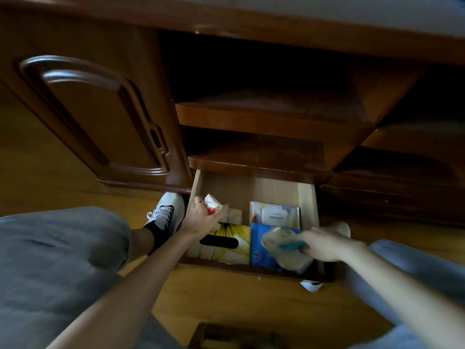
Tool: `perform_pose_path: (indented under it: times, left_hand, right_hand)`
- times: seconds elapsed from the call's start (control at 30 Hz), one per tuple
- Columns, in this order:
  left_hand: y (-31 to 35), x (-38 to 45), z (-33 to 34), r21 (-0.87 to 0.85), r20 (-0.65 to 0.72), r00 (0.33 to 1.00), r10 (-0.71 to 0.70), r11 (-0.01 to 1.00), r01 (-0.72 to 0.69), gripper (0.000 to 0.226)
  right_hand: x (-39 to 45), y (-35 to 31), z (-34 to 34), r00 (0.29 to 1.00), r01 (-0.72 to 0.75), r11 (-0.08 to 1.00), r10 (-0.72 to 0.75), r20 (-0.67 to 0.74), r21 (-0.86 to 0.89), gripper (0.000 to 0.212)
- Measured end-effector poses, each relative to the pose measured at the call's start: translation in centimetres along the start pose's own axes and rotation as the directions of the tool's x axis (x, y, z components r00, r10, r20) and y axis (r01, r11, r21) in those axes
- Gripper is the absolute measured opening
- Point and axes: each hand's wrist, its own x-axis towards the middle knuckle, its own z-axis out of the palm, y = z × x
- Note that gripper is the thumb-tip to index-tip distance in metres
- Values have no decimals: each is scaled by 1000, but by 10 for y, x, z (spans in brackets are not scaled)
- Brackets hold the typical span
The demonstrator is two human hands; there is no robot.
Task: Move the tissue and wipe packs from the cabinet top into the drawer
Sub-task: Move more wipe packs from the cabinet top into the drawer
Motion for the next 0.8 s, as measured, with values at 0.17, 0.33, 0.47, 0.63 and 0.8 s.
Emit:
perform_pose_path:
  times: [0.17, 0.33, 0.47, 0.63, 0.8]
  left_hand:
    - [-6, 30, 27, -18, 42, 999, -6, 1000, 6, 57]
    - [7, 57, 43, 172, -89, 995, 47, 985, -31, 75]
    - [9, 77, 63, 230, 6, 994, 111, 967, -110, 89]
    - [18, 100, 85, 487, 75, 976, 205, 846, -215, 56]
    - [19, 118, 106, 714, 62, 967, 249, 665, -217, 45]
  right_hand:
    - [41, -10, -17, 963, -129, 964, 177, -201, 231, 25]
    - [76, -16, -10, 948, -142, 879, 253, -193, 456, 21]
    - [91, -15, 17, 946, -122, 819, 266, -183, 561, 15]
    - [94, -2, 36, 946, -85, 681, 283, -155, 728, 42]
    - [97, -3, 47, 931, -22, 676, 281, -231, 736, 39]
